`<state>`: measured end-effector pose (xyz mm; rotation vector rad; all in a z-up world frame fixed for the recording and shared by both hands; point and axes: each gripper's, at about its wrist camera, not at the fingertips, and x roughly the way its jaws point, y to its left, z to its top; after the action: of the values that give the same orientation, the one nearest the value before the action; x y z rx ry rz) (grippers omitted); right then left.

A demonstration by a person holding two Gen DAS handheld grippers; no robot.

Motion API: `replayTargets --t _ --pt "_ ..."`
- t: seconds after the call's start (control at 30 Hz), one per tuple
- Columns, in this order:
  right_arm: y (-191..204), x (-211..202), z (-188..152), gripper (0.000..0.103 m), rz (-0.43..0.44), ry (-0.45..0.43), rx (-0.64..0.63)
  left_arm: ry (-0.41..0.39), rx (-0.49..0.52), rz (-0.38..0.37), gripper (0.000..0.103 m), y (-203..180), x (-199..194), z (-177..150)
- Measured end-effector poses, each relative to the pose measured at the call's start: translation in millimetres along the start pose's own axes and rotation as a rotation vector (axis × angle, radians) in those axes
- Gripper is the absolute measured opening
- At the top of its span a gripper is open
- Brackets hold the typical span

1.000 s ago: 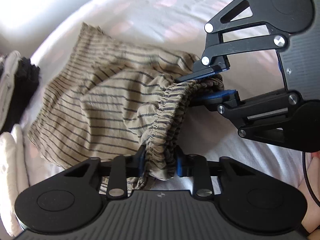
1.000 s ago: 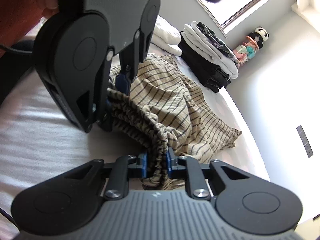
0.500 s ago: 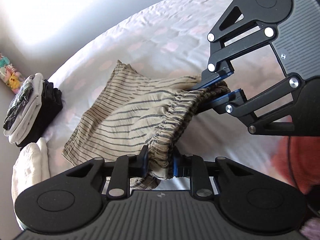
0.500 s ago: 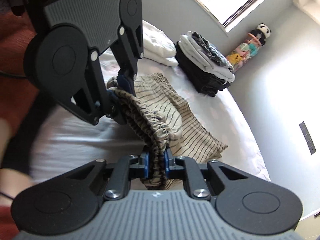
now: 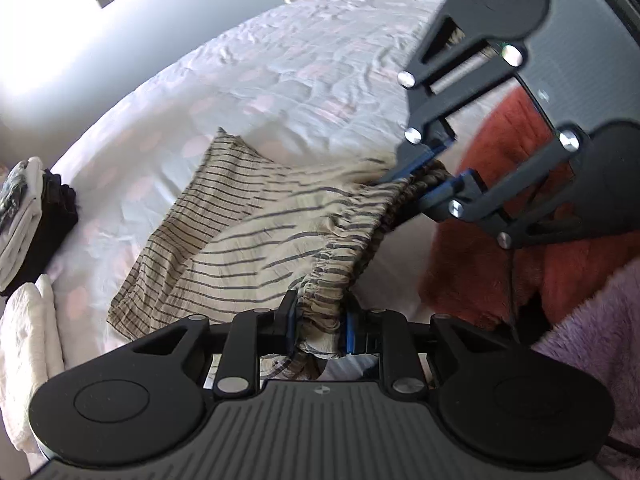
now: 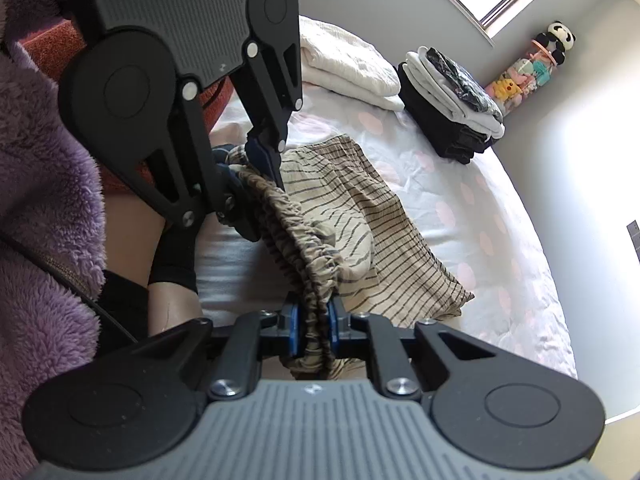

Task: Fold clothes

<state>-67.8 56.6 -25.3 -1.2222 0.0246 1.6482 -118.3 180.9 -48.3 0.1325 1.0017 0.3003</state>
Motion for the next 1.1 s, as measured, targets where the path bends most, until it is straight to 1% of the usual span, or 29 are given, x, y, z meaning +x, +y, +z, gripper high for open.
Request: replayTargets --t 0.1,0.3,0.47,0.53,0.6,0.63,0.73,0.83,1.03,1.1 --pt "-10 10 3 0.016 -0.007 -0.005 0.015 -0.015 -0.039 -0.019 0.026 17 1 6" --pt "-50 37 22 0.016 -0.016 -0.036 0.037 -0.031 -0.123 -0.093 0.027 72 8 23" --pt "-96 79 43 0.016 0.002 -0.045 0.088 -0.039 -0.247 -0.159 0.03 135 31 34" --pt "-112 98 50 0.016 0.015 -0.046 0.116 -0.037 -0.304 -0.174 0.03 159 44 36" --pt "-128 119 57 0.016 0.024 -0.045 0.132 -0.043 -0.355 -0.174 0.031 181 56 36" --pt "-135 130 61 0.016 0.028 -0.044 0.138 -0.046 -0.377 -0.169 0.031 192 63 35" --pt "-154 166 67 0.017 0.043 -0.033 0.156 -0.055 -0.445 -0.15 0.037 220 86 32" --pt "-168 203 65 0.017 0.07 -0.013 0.196 -0.059 -0.541 -0.156 0.038 245 113 25" --pt "-183 270 55 0.018 0.115 0.014 0.293 -0.073 -0.692 -0.169 0.038 271 160 3" --pt "-182 284 52 0.02 0.12 0.019 0.311 -0.079 -0.746 -0.171 0.043 278 170 -8"
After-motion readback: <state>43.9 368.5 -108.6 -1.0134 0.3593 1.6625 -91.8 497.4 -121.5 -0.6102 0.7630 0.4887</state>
